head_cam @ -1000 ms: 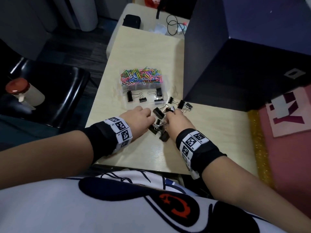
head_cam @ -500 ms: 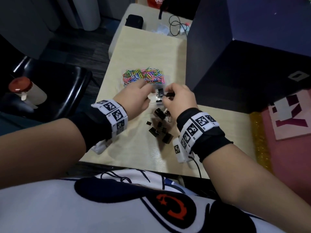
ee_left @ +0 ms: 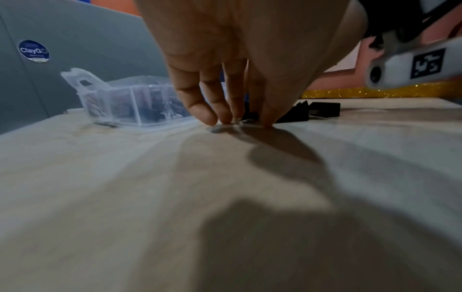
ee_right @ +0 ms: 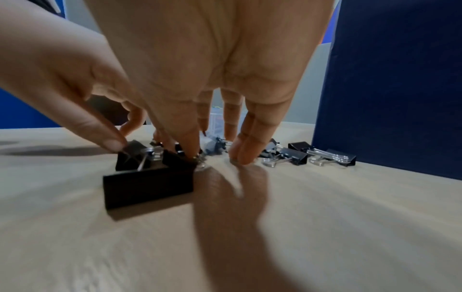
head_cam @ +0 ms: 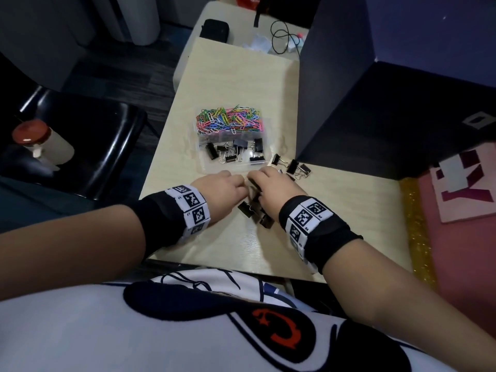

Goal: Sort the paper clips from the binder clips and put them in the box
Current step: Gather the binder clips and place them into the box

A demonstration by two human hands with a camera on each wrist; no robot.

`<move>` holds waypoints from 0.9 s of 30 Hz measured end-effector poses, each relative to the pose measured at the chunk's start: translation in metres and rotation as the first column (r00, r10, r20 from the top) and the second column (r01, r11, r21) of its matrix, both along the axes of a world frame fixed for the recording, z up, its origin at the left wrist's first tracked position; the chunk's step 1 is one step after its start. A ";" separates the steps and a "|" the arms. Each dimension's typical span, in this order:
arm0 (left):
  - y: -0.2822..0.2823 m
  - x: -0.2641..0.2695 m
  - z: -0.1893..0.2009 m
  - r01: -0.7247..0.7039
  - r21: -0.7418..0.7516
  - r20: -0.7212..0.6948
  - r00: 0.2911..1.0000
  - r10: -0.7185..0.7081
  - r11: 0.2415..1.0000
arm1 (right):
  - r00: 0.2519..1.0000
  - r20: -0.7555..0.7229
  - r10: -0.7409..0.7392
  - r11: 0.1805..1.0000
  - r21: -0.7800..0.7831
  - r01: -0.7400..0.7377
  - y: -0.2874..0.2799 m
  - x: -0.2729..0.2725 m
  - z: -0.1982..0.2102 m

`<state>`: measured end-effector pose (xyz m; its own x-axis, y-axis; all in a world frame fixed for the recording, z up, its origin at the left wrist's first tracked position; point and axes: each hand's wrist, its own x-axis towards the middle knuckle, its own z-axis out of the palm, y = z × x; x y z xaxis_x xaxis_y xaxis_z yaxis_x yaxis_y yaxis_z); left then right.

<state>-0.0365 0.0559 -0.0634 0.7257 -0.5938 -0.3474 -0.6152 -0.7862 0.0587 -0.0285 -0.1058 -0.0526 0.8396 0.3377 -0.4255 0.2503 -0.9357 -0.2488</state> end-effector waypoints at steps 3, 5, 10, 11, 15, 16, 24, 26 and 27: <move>-0.004 0.003 0.001 -0.071 0.046 -0.032 0.997 0.073 0.996 | 0.999 0.029 -0.019 1.000 -0.012 0.019 0.001 0.000 0.001; -0.005 0.005 0.002 -0.098 0.086 -0.057 0.993 0.103 0.991 | 0.999 0.039 -0.031 0.999 -0.021 0.032 0.001 -0.002 0.002; 0.003 0.008 0.004 -0.110 0.049 -0.088 0.990 0.114 0.993 | 0.995 0.036 -0.092 0.996 0.023 0.091 -0.004 -0.003 0.007; 0.003 0.009 0.006 -0.116 0.016 -0.079 0.990 0.117 0.993 | 0.992 0.050 -0.118 0.992 0.044 0.116 -0.004 -0.002 0.010; 0.007 0.016 0.025 -0.161 -0.154 -0.008 0.987 0.162 0.975 | 0.941 0.171 -0.292 0.933 0.265 0.242 -0.001 0.006 0.029; 0.008 0.020 0.032 -0.184 -0.213 0.021 0.981 0.193 0.960 | 0.922 0.203 -0.329 0.905 0.347 0.246 0.001 0.009 0.035; 0.007 0.033 0.050 -0.315 -0.323 0.183 0.904 0.386 0.892 | 0.876 0.146 -0.461 0.874 0.245 0.419 -0.009 0.021 0.048; 0.000 0.023 0.043 -0.215 -0.276 0.160 0.951 0.265 0.937 | 0.907 0.059 -0.418 0.907 -0.032 0.420 -0.019 0.016 0.035; -0.004 0.016 0.038 -0.151 -0.247 0.118 0.976 0.185 0.957 | 0.917 0.017 -0.398 0.910 -0.120 0.397 -0.023 0.011 0.029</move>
<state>-0.0202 0.0520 -0.0257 0.8531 -0.5118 -0.1015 -0.4906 -0.8530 0.1783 -0.0172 -0.1291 -0.0236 0.8907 -0.0761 -0.4482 -0.1495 -0.9801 -0.1307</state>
